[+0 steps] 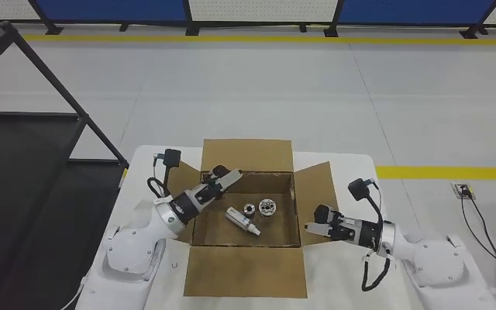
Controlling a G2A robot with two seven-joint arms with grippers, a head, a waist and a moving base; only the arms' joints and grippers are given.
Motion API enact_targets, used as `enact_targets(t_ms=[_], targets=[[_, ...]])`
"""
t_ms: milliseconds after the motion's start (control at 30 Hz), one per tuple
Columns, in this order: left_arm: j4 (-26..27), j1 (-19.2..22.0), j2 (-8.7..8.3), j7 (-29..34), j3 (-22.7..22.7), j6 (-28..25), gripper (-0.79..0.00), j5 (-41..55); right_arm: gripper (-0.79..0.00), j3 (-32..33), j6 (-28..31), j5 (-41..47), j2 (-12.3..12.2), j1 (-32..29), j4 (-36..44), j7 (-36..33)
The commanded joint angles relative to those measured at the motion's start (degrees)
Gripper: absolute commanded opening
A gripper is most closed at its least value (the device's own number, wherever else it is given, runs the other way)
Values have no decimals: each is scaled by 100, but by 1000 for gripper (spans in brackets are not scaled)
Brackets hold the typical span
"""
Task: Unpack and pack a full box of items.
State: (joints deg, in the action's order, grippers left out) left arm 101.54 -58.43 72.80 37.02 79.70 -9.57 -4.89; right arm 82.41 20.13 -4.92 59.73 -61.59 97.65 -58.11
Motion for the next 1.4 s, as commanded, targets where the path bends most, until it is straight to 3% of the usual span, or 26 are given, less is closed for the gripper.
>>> enact_targets(t_ms=[0,233,500,933,1367], targets=[[-92,-70,-13,-59,63,26,0,30,0,-99,-153,-290,-9,90,-17,-74],[-349,-293,-48,-223,145,54,0,6,0,-337,-510,-703,-16,425,-386,-66],[-305,-412,-89,-325,228,135,0,-76,0,-822,-584,-793,15,938,-955,-397],[-242,-396,-130,-387,192,173,0,-133,0,-1366,-743,-619,88,1507,-1740,-619],[-188,-352,-171,-392,177,185,0,-158,0,-1809,-770,-659,153,1822,-2012,-662]])
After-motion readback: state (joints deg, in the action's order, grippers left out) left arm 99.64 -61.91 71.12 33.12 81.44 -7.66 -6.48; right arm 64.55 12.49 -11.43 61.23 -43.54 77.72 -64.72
